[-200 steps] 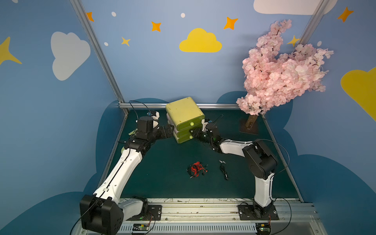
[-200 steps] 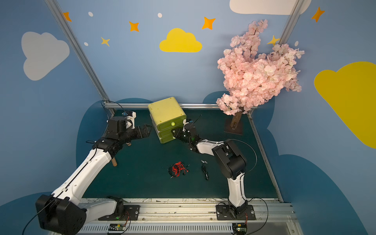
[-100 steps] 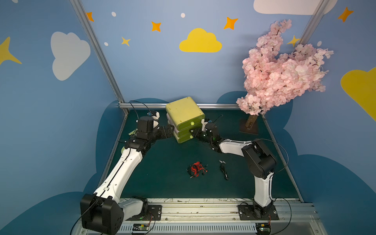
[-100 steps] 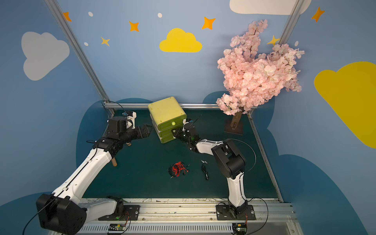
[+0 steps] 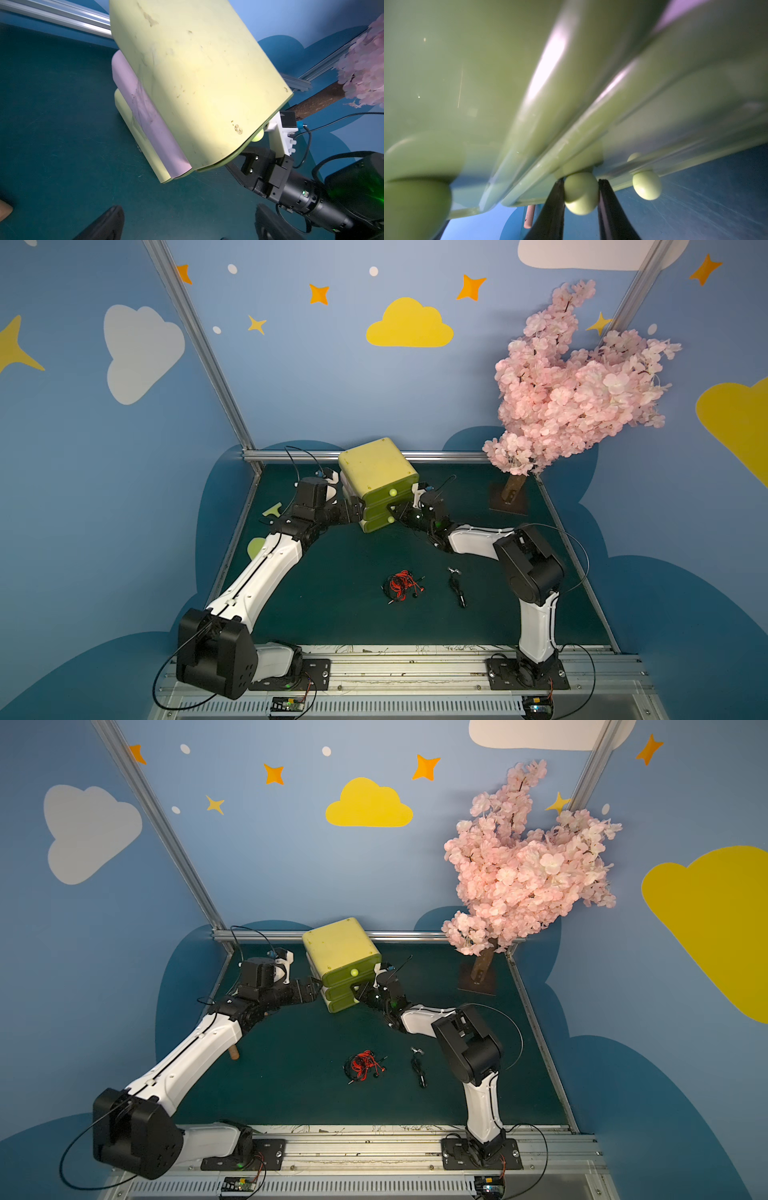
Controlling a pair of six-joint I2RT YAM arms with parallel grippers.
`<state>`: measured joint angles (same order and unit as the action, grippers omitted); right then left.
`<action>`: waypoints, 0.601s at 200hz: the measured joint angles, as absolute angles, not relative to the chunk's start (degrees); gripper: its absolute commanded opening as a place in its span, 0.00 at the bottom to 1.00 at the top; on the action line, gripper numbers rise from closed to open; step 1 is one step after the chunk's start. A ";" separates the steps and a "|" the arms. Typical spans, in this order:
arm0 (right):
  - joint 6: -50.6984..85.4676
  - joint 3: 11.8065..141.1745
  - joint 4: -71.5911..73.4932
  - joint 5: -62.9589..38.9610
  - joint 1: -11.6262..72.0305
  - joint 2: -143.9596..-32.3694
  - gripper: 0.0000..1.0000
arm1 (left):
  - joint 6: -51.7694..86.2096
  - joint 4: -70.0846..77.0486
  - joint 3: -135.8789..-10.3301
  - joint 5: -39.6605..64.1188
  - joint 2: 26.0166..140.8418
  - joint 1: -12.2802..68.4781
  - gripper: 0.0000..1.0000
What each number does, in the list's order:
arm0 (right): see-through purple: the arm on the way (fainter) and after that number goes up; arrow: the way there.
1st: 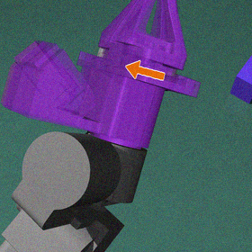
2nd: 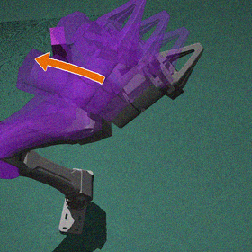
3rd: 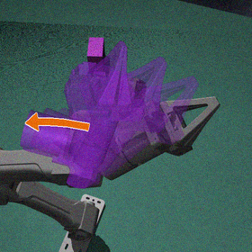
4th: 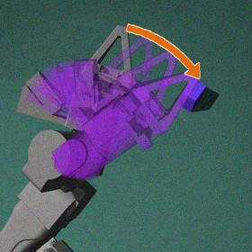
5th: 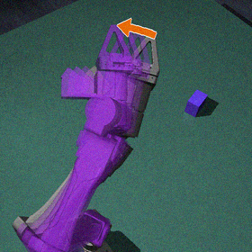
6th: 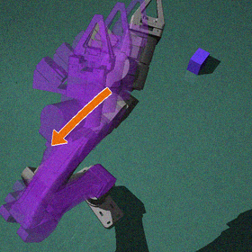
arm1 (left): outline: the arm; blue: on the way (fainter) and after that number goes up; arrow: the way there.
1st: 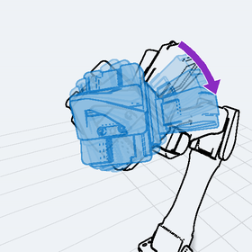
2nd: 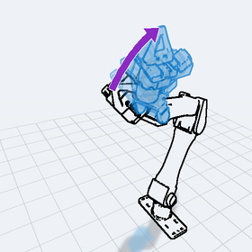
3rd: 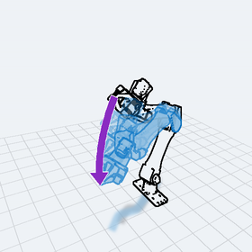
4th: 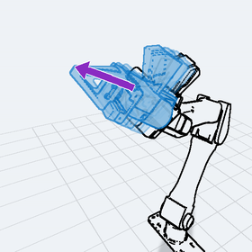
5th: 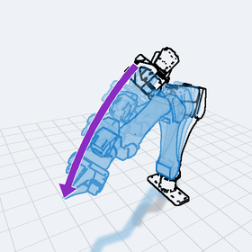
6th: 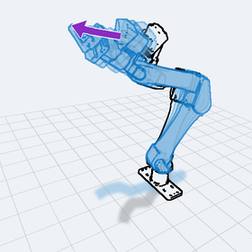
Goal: Place the wired earphones into the drawer by color
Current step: Open the drawer in the storage box.
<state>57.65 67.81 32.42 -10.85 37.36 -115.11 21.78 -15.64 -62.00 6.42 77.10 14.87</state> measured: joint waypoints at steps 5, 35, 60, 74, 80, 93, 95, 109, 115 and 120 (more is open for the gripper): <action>57.67 67.81 32.45 -10.92 37.34 -115.11 0.25 | 21.67 -15.55 -62.22 6.09 77.80 15.14 1.00; 57.80 67.59 32.80 -11.05 37.28 -115.11 0.25 | 21.56 -14.92 -63.22 3.68 80.93 15.92 1.00; 57.84 67.59 32.80 -11.18 37.23 -115.11 0.25 | 21.58 -14.11 -63.96 1.74 82.74 16.10 1.00; 57.84 67.59 32.82 -11.20 37.23 -115.11 0.25 | 21.58 -13.54 -64.40 1.13 83.53 16.14 1.00; 57.84 67.59 32.82 -11.20 37.23 -115.11 0.25 | 21.56 -13.43 -64.69 0.86 83.81 16.14 1.00; 57.87 67.57 32.86 -11.22 37.23 -115.11 0.25 | 21.54 -13.15 -65.17 0.62 84.49 16.19 1.00; 57.87 67.57 32.88 -11.22 37.23 -115.11 0.25 | 21.54 -13.04 -65.19 0.62 84.58 16.23 1.00; 57.87 67.53 32.97 -11.25 37.23 -115.11 0.25 | 21.54 -12.97 -65.49 0.40 85.12 16.43 1.00; 57.89 67.51 33.01 -11.27 37.21 -115.11 0.25 | 21.54 -12.91 -65.65 0.38 85.34 16.45 1.00; 57.89 67.48 33.06 -11.29 37.21 -115.11 0.24 | 21.54 -12.91 -65.76 0.36 85.47 16.49 1.00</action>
